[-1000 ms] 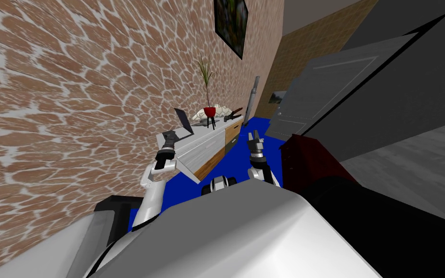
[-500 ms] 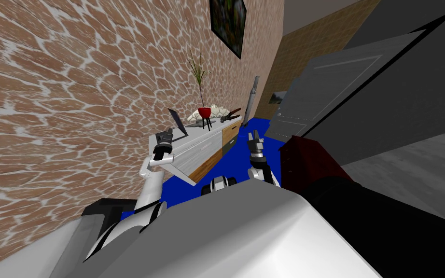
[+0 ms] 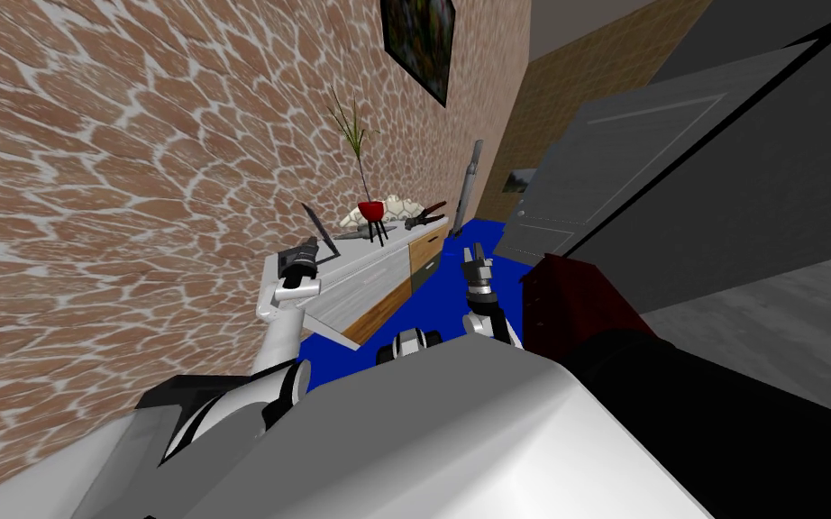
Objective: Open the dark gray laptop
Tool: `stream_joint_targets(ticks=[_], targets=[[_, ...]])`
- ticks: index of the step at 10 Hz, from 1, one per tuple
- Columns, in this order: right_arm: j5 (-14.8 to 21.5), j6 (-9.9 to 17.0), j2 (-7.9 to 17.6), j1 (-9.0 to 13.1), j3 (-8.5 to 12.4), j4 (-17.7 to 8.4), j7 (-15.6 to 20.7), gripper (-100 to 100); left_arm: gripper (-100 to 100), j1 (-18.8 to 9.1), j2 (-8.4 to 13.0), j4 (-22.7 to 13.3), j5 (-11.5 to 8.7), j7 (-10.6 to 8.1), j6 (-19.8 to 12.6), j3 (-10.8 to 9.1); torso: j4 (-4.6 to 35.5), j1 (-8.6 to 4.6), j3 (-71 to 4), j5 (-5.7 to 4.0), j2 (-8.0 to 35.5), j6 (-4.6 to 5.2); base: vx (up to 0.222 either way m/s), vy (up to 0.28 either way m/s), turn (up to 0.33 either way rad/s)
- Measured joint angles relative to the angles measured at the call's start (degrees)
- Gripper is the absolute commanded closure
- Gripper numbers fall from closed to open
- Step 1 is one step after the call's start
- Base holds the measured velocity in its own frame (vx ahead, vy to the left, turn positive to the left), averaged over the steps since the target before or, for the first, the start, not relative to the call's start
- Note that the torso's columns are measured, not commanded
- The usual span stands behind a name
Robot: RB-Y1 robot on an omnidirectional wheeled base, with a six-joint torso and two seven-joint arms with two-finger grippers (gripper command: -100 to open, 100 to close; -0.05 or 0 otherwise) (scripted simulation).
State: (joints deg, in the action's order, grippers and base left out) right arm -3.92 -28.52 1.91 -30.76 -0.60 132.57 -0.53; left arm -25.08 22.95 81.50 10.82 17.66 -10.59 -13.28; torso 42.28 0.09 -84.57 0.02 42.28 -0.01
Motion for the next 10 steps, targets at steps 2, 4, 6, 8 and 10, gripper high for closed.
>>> stream_joint_targets(ticks=[2, 4, 6, 8, 10], targets=[[0.0, 0.0, 0.0, 0.0, 0.0, 0.0, 0.0, 0, -100, -2.6, 0.8, -2.9, 0.4, 0.42, -1.4, -0.73, 0.0, -0.07, 0.0, -0.02, 0.0, 0.01, 0.014, -0.097, 0.013], [0.0, 0.0, 0.0, 0.0, 0.0, 0.0, 0.0, 0, -100, -5.3, 1.7, -5.3, 0.7, 0.86, -3.4, -1.32, 0.0, -0.09, 0.0, -0.02, 0.0, 0.01, 0.022, -0.120, 0.011], [0.0, 0.0, 0.0, 0.0, 0.0, 0.0, 0.0, 0, -100, -7.8, 2.5, -8.0, 1.1, 1.26, -4.8, -2.03, 0.0, -0.09, 0.0, -0.03, 0.0, 0.01, 0.025, -0.123, 0.015], [0.0, 0.0, 0.0, 0.0, 0.0, 0.0, 0.0, 0, -100, -11.9, 3.6, -12.6, 1.8, 1.81, -6.4, -3.10, 0.0, -0.24, 0.0, -0.06, 0.0, 0.01, 0.037, -0.184, 0.022], [0.0, 0.0, 0.0, 0.0, 0.0, 0.0, 0.0, 0, -100, -15.6, 5.3, -17.0, 2.4, 2.45, -8.8, -4.32, 0.0, -0.14, 0.0, -0.05, -0.1, 0.04, 0.039, -0.176, 0.021]])
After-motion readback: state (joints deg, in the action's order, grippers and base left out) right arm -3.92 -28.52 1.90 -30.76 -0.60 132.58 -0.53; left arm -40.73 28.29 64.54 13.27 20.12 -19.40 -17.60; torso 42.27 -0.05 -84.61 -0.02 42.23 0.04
